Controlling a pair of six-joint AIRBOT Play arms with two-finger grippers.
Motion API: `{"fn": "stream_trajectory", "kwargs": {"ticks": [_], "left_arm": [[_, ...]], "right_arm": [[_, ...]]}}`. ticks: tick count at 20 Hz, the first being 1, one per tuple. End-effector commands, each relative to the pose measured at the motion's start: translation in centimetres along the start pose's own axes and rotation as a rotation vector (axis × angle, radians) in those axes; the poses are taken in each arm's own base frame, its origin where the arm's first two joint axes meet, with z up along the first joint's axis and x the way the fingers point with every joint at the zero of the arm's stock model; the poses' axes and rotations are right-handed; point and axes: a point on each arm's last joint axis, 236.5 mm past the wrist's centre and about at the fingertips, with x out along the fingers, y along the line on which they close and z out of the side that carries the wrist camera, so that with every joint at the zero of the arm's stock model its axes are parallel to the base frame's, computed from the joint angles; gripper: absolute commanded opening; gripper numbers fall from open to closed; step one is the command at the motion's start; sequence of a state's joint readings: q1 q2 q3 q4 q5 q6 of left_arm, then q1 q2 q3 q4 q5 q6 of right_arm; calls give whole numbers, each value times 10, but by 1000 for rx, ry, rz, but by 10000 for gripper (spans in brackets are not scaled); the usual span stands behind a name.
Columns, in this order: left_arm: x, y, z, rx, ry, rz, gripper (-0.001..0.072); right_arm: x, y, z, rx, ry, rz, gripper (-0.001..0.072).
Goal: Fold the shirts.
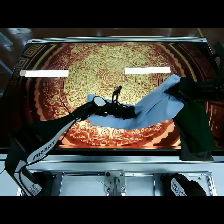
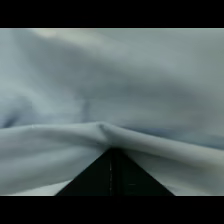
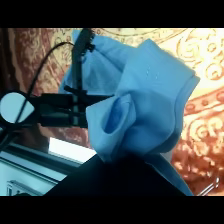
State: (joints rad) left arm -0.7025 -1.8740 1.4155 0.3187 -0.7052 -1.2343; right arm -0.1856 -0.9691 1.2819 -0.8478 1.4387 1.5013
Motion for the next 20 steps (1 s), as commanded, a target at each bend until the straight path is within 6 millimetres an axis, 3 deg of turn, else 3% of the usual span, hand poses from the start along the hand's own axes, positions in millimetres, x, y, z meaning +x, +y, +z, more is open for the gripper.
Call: {"fn": "stream_trajectory", "kwargs": {"ticks": [1,4,6,9,12,14,16,18,20], "left_arm": [[20,-10,-7,-23,1,-45,39],[-26,-3,35,55,-61,-24,37],[-84,9,66,169,-96,51,37],[-206,30,107,271,-177,214,38],[-343,28,131,296,-359,320,38],[-423,18,131,294,-494,371,39],[-482,9,120,294,-591,422,39],[-519,3,104,289,-644,463,39],[-535,-1,89,284,-651,484,39]], "right_arm": [[-6,5,0,2,-20,1,70],[-2,9,14,-9,-77,6,70],[17,16,18,-22,-63,28,71],[72,39,14,-67,5,82,70],[148,71,4,-105,39,132,70],[203,92,-9,-103,47,163,71],[255,107,-24,-40,50,199,71],[301,109,-39,53,53,211,71],[335,100,-47,131,40,198,82]]}}
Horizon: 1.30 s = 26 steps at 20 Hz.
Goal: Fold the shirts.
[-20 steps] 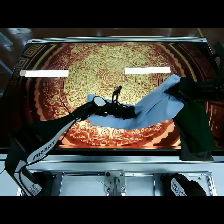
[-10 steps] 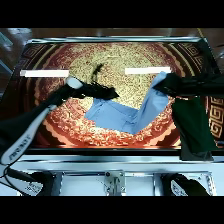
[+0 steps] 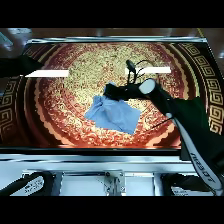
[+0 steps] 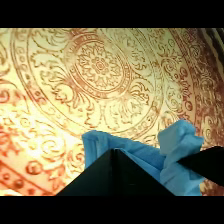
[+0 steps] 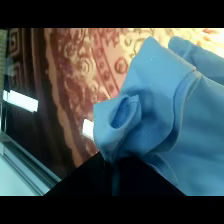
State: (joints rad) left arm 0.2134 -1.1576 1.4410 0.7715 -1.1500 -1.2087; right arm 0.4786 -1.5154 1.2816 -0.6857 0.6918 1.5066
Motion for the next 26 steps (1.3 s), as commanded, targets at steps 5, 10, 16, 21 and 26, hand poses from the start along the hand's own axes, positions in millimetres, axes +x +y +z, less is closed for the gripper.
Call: {"fn": "stream_trajectory", "kwargs": {"ticks": [5,10,16,21,26], "left_arm": [[-51,11,-7,-2,1,64,40],[-41,21,-22,-36,32,64,40],[-36,26,-32,-57,56,62,40],[-35,24,-33,-56,59,57,40],[-25,6,-38,-27,82,20,40]], "right_arm": [[74,-22,-20,233,-11,32,537],[-13,-79,-60,53,352,-126,535],[-184,-227,-75,287,475,-582,673],[-112,-232,-103,448,292,-364,673],[-65,-234,-97,432,177,-351,673]]}}
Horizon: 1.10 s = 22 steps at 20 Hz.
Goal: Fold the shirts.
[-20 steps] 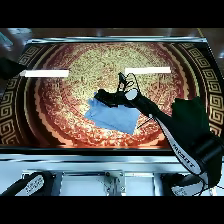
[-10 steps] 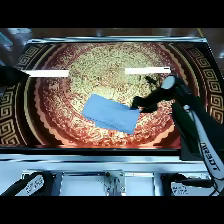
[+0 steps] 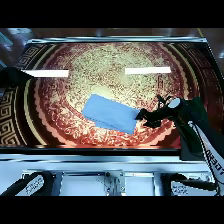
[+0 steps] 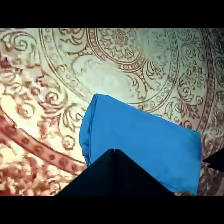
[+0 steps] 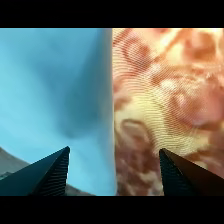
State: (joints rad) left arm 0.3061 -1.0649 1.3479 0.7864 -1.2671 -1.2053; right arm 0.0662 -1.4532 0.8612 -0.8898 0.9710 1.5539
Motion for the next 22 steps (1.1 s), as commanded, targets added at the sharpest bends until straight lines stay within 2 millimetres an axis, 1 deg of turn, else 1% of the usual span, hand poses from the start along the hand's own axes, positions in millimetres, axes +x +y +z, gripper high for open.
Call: {"fn": "stream_trajectory", "kwargs": {"ticks": [1,3,5,6,7,8,9,10,11,12,13,14,15,16,17,18,20,21,22], "left_arm": [[6,-12,-3,21,12,-24,40],[9,-18,-1,32,7,-32,40],[11,-21,2,38,-7,-34,39],[12,-23,4,42,-15,-35,40],[13,-25,5,42,-20,-36,40],[14,-26,5,45,-21,-39,39],[15,-27,5,47,-19,-41,39],[15,-28,4,42,-18,-42,40],[15,-28,4,31,-17,-43,39],[15,-28,4,29,-17,-43,40],[15,-28,4,29,-17,-43,40],[15,-28,4,29,-17,-43,39],[15,-28,4,29,-17,-43,40],[15,-28,4,29,-16,-43,39],[15,-28,4,29,-14,-44,40],[15,-28,3,29,-13,-44,39],[15,-28,3,29,-13,-44,40],[15,-28,3,29,-13,-44,39],[15,-28,3,29,-12,-45,40]], "right_arm": [[29,12,13,58,-79,61,673],[40,30,14,54,-69,151,673],[42,43,17,71,-71,220,661],[41,47,18,72,-76,240,542],[40,51,20,61,-81,253,362],[35,57,24,1,-93,269,133],[23,70,30,-111,-109,302,71],[1,88,36,-241,-131,346,70],[-25,101,47,-302,-168,371,70],[-60,111,64,-329,-228,388,70],[-96,114,81,-324,-288,390,70],[-136,111,97,-303,-355,377,70],[-171,100,107,-280,-411,350,70],[-208,84,115,-252,-469,307,70],[-240,63,118,-226,-517,252,70],[-271,36,119,-179,-569,189,70],[-322,-16,115,-58,-669,93,70],[-344,-45,109,13,-714,50,70],[-360,-72,100,81,-741,11,70]]}}
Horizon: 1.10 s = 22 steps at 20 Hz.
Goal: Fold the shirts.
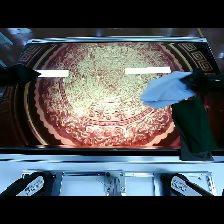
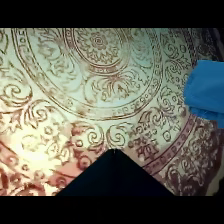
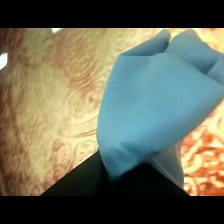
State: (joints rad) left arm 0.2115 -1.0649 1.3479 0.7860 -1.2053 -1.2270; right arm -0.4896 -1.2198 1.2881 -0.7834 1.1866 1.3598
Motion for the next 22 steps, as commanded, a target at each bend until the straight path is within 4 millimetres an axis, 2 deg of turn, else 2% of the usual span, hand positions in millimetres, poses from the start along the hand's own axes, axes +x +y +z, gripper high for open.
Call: {"fn": "stream_trajectory", "kwargs": {"ticks": [1,4,6,8,11,15,18,19,20,21,22], "left_arm": [[0,-1,-1,-1,4,-1,40],[0,-2,-5,0,19,-8,40],[1,-6,-7,5,30,-16,40],[4,-12,-9,15,38,-28,40],[8,-22,-13,30,52,-48,40],[12,-31,-16,44,63,-65,40],[14,-36,-18,51,70,-75,40],[14,-37,-18,54,72,-78,40],[14,-37,-18,54,72,-78,39],[14,-37,-18,53,72,-78,40],[14,-37,-18,53,71,-78,40]], "right_arm": [[-90,-81,13,155,-105,-241,70],[-131,-140,-8,304,-92,-395,70],[-144,-164,-21,373,-79,-468,70],[-140,-180,-46,445,-18,-508,70],[-120,-200,-106,557,126,-545,70],[-123,-231,-180,706,190,-728,70],[-111,-247,-203,770,162,-762,92],[-109,-252,-204,786,139,-775,247],[-108,-256,-201,772,121,-776,595],[-108,-257,-196,741,110,-774,691],[-111,-260,-189,721,93,-783,691]]}}
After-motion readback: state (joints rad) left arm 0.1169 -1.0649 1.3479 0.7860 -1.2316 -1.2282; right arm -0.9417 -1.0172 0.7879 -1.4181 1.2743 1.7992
